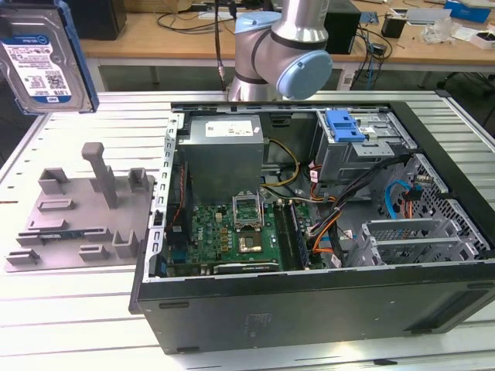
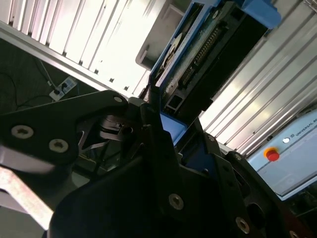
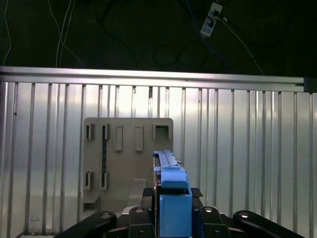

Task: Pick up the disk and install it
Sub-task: 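Pick up the disk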

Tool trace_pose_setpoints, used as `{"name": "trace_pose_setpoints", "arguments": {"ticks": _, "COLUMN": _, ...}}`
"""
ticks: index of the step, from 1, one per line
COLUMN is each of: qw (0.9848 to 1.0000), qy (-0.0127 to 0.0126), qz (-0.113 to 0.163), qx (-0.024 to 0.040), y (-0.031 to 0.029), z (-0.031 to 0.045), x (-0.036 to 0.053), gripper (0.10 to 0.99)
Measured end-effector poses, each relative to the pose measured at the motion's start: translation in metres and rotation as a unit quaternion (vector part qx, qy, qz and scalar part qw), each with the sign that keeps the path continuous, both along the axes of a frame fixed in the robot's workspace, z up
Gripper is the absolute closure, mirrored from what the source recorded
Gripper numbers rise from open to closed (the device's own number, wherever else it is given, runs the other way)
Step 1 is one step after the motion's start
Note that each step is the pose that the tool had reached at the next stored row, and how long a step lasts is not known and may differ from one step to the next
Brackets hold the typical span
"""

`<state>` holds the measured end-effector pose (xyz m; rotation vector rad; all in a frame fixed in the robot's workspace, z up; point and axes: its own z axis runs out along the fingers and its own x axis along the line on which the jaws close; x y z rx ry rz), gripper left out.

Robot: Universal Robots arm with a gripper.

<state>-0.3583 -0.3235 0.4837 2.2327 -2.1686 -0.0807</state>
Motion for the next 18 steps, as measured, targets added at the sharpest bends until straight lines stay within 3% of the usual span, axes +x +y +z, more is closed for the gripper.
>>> {"name": "trace_pose_setpoints", "arguments": {"ticks": 9, "qw": 1.0, "qy": 0.0022, "qz": 0.0, "qx": 0.0, "y": -0.0108, "z": 0.0, "x": 0.0399, "gripper": 0.718}}
{"name": "trace_pose_setpoints", "arguments": {"ticks": 12, "qw": 1.0, "qy": 0.0039, "qz": 0.0, "qx": 0.0, "y": -0.0152, "z": 0.0, "x": 0.0615, "gripper": 0.718}}
{"name": "trace_pose_setpoints", "arguments": {"ticks": 18, "qw": 1.0, "qy": 0.0061, "qz": 0.0, "qx": 0.0, "y": -0.0221, "z": 0.0, "x": 0.0946, "gripper": 0.718}}
